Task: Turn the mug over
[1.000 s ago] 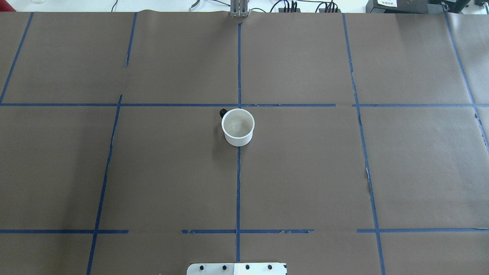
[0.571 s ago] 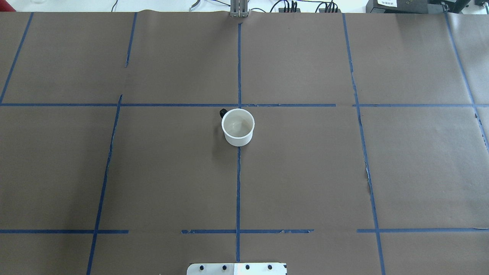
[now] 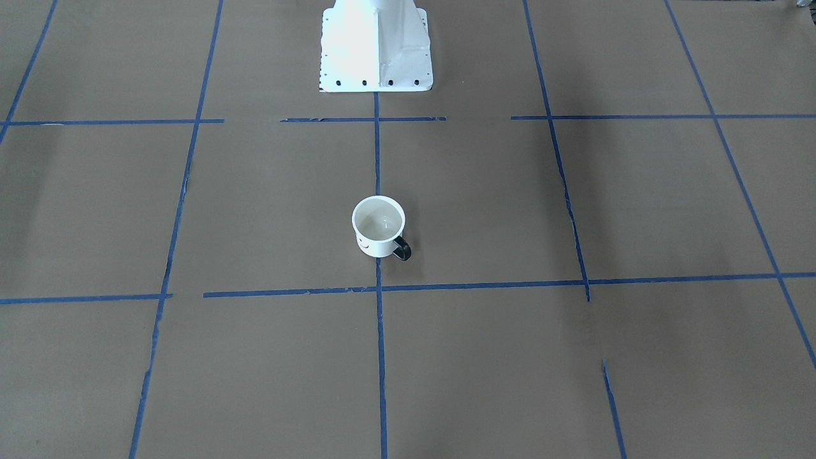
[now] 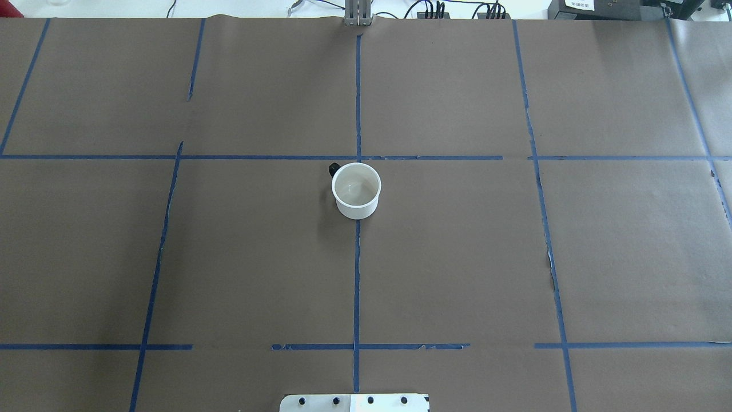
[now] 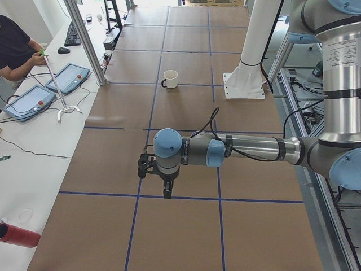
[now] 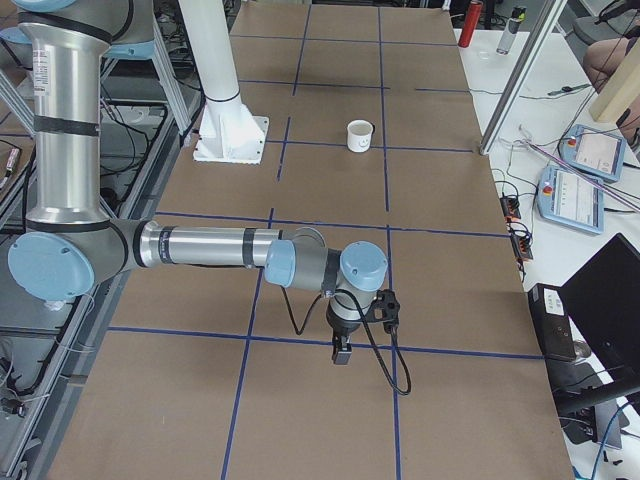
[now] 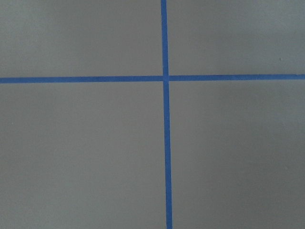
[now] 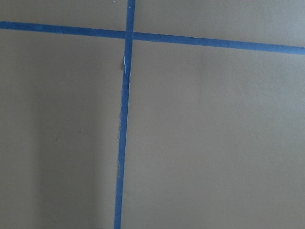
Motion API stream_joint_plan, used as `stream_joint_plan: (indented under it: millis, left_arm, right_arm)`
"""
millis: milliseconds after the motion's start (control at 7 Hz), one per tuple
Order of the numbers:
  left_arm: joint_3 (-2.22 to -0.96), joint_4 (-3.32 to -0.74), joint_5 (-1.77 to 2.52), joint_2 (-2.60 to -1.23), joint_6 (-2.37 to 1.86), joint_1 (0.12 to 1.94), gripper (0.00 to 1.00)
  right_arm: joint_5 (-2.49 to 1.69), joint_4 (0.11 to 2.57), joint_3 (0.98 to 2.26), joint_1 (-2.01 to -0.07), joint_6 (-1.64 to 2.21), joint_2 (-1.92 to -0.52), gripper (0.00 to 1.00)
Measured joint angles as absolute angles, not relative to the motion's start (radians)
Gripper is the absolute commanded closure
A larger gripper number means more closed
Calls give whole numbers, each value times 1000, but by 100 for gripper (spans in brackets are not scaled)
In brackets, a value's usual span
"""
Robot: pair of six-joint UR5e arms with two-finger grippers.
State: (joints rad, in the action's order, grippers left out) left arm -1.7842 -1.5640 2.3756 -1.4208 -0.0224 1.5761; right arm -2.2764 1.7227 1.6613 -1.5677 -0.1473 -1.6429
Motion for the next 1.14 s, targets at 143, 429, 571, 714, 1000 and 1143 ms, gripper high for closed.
stream_joint_plan:
  millis: [143, 429, 571, 714, 1000, 1143]
  left_arm:
    - [-1793, -1555, 2368, -1419, -21, 1572, 0]
    - [-1814, -1553, 2363, -1419, -20, 1569, 0]
    - [-1818, -1555, 2363, -1419, -20, 1568, 0]
    - [-1817, -1556, 2363, -1418, -16, 1568, 0]
    - [-1800, -1556, 2365, -1415, 65, 1568, 0]
    - [-1791, -1554, 2369, -1416, 97, 1568, 0]
  right_arm:
    - [-2276, 1723, 1661, -1568, -147, -1643, 0]
    - [-2276, 1723, 1661, -1568, -147, -1643, 0]
    - [-2276, 1723, 1661, -1568, -147, -1643, 0]
    - [-2276, 1723, 1661, -1568, -147, -1643, 0]
    - [-2276, 1723, 1661, -1568, -147, -1643, 0]
    - [-2276, 1723, 1661, -1568, -147, -1643, 0]
